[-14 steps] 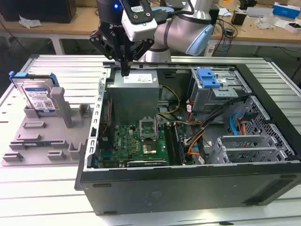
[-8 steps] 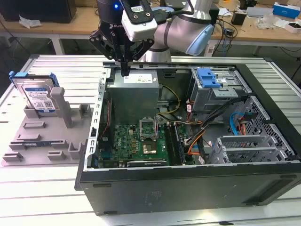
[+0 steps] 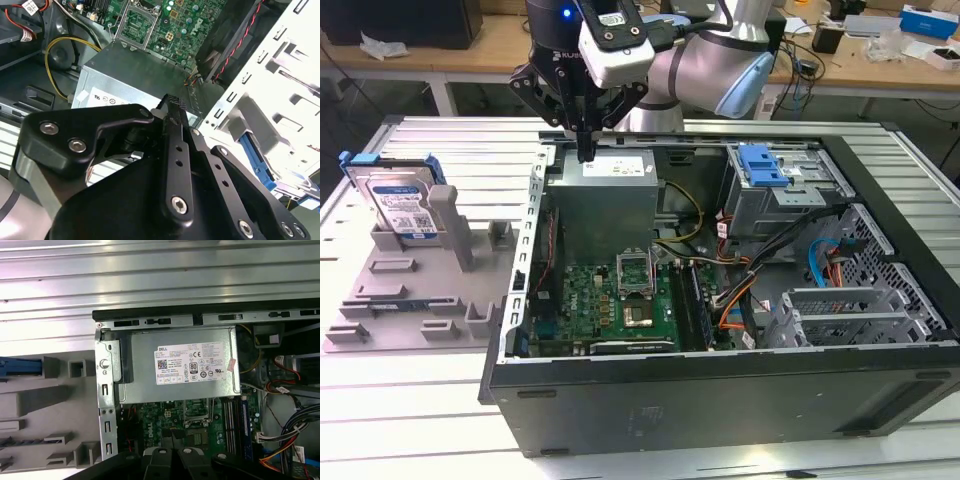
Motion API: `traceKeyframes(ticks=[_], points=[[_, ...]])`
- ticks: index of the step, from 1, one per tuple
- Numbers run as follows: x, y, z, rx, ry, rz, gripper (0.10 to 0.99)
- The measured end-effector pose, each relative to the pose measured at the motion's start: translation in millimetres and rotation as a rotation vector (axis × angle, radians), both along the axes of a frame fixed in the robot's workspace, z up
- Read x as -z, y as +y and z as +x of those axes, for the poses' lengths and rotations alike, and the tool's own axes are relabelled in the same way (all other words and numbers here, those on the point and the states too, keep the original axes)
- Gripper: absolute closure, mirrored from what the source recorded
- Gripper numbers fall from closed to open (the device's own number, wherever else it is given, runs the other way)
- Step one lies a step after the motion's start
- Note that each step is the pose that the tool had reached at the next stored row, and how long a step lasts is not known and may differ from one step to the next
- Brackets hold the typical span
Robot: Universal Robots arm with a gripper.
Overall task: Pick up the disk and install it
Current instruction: 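Reach for the disk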
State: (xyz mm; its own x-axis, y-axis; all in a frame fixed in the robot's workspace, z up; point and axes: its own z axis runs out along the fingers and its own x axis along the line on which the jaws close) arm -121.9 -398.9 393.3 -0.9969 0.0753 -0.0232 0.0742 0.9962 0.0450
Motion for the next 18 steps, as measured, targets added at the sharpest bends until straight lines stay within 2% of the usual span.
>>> traceKeyframes(ticks=[2, 6, 8, 9, 11, 13, 15, 18], points=[[0.2, 0.4, -2.2, 0.000, 0.0028, 0.000, 0.980], [0.6, 5.4, -15.4, 0.000, 0.0040, 0.000, 0.980], [0.7, 11.6, -25.6, 0.000, 0.0050, 0.000, 0.980], [0.9, 17.5, -32.3, 0.000, 0.0054, 0.000, 0.980], [1.2, 27.1, -41.0, 0.000, 0.0057, 0.000, 0.980], [1.3, 33.0, -46.4, 0.000, 0.0061, 0.000, 0.980], [1.7, 41.3, -57.8, 0.000, 0.0067, 0.000, 0.980], [2.1, 46.9, -72.2, 0.000, 0.0085, 0.000, 0.980]])
